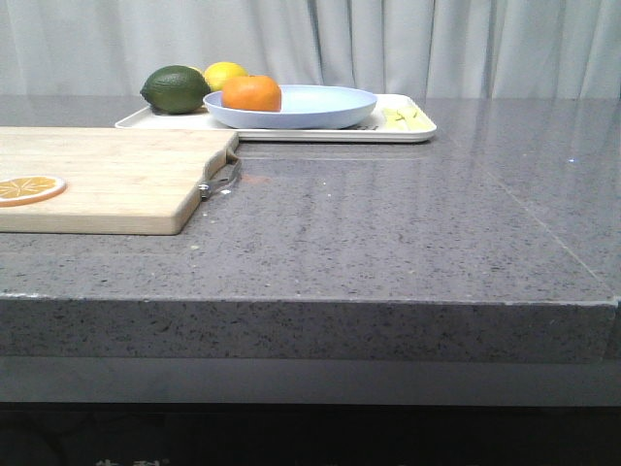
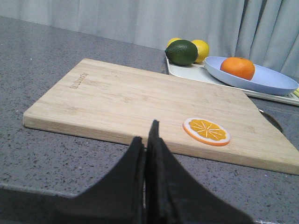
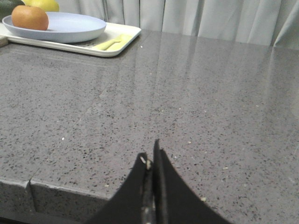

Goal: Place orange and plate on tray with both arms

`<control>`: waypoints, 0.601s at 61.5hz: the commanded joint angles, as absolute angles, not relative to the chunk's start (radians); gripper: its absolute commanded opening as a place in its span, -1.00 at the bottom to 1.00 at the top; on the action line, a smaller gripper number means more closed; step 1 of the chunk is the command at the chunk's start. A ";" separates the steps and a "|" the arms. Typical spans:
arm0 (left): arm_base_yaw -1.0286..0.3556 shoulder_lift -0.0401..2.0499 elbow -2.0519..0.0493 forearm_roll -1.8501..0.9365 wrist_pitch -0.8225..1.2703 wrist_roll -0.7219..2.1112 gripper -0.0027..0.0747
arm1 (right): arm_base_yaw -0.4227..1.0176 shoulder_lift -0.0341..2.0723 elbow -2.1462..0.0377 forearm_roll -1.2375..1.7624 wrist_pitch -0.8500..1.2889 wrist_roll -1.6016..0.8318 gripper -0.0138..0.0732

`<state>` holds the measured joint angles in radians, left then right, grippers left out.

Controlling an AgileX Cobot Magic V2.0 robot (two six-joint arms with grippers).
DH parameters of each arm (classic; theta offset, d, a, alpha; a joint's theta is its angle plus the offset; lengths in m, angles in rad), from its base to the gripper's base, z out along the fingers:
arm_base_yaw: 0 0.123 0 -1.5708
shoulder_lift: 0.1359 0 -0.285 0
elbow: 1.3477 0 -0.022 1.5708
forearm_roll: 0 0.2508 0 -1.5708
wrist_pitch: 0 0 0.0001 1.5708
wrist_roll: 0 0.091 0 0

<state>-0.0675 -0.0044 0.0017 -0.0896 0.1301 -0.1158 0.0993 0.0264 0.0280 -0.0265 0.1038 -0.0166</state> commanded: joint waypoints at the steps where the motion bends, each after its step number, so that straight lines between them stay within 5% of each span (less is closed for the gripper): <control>1: -0.066 -0.025 0.007 -0.099 0.041 -0.119 -0.98 | 0.093 0.008 0.023 -0.027 0.052 -0.027 -0.84; 37: -0.066 -0.023 0.007 -0.099 0.041 -0.119 -0.98 | 0.093 -0.032 0.023 -0.027 0.056 -0.027 -0.84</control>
